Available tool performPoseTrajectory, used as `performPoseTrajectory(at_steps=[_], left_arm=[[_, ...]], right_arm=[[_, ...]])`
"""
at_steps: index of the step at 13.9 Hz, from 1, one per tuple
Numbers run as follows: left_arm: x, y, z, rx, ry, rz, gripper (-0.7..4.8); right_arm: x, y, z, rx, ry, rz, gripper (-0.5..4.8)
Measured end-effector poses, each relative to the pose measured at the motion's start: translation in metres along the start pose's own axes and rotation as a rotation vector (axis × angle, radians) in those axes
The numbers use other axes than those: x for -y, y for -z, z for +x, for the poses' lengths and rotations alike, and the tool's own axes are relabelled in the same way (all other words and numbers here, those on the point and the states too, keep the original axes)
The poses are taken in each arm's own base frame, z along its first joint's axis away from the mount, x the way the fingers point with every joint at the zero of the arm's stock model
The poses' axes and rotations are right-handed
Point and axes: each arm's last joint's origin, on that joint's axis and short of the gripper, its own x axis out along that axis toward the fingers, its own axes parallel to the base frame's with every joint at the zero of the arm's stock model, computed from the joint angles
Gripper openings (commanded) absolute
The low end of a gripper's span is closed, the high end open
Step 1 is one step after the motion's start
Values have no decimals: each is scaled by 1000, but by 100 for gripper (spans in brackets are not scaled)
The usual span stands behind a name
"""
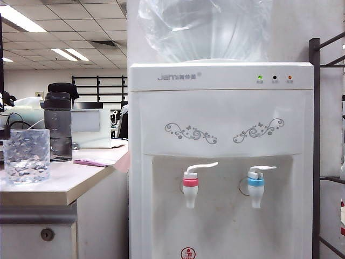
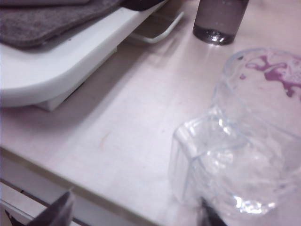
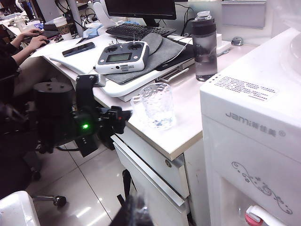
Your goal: Pick up the plastic mug from the left desk, go to the cold water outlet of the water dispenser, press the vertical switch to get some water, then put the mug back on the desk.
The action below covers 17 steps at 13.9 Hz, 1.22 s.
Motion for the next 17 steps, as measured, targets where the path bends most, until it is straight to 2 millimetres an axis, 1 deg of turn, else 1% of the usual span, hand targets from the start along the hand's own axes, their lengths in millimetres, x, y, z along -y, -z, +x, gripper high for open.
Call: performPoseTrajectory(at_steps=[2,5,11,13,17], left_arm=[[4,7,11,-38,-3,17,344],[7,9,18,-11,3,5,344],[17,-2,38,36,-13,-15,344],[19,1,42,23,-18,-9,344],[17,-3,45,34,-26,-18,343]], right_arm=[[0,0,0,0,0,0,-6],[0,0,0,-3,1,0,-6],[0,2,0,-17,4,0,-7],[0,2,0,-19,4,0,-6],[0,2,0,-18,4,0,-7]])
